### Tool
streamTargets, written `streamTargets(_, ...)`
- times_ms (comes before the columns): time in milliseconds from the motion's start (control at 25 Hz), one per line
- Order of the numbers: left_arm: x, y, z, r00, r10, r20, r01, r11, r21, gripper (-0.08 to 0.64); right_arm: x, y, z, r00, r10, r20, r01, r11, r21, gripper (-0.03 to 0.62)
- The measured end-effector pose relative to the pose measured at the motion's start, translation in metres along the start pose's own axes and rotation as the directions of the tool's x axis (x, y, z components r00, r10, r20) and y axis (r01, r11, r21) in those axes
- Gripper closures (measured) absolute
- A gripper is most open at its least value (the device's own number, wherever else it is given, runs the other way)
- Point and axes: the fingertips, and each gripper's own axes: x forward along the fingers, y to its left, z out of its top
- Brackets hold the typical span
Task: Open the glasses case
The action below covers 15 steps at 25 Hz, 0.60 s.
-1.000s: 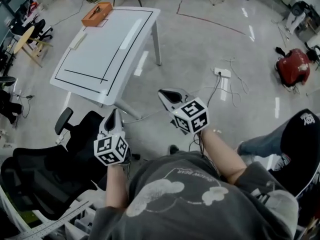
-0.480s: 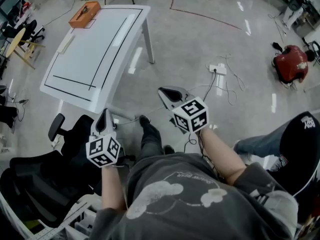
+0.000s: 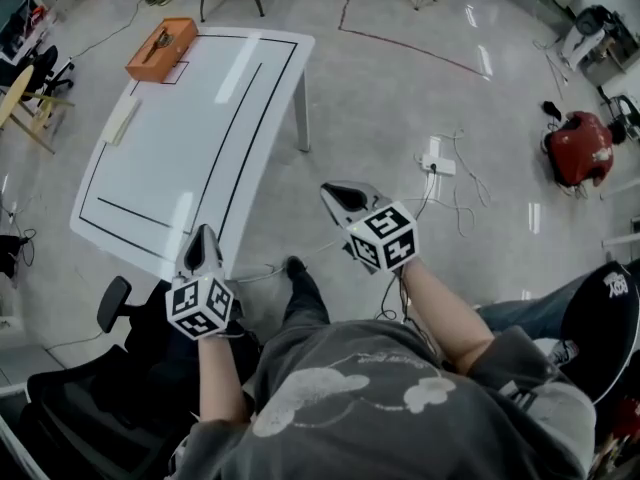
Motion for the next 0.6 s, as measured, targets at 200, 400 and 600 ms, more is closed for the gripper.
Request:
streamTargets(200, 0.059, 0.054, 0.034, 1.000, 0.025, 0.006, -0.025, 0.999, -0.039, 0.558, 0.074, -0.016, 0.050, 1.000, 0.004, -0.013, -0.004, 1.000, -0.023, 0.592)
streamTargets(400, 0.089, 0.110, 0.053, 0.999, 0.049, 0.012, -0.049, 0.998, -0.028, 0.558, 0.139, -0.011, 0.089, 0.999, 0.013, -0.039, -0.015, 0.998, -0.057, 0.592)
streamTargets(600, 0.100, 0.152, 0.068, 0.998, 0.041, 0.049, -0.041, 0.999, -0.005, 0.558, 0.192, 0.021, 0.126, 0.998, 0.055, -0.037, -0.058, 0.992, -0.110, 0.592)
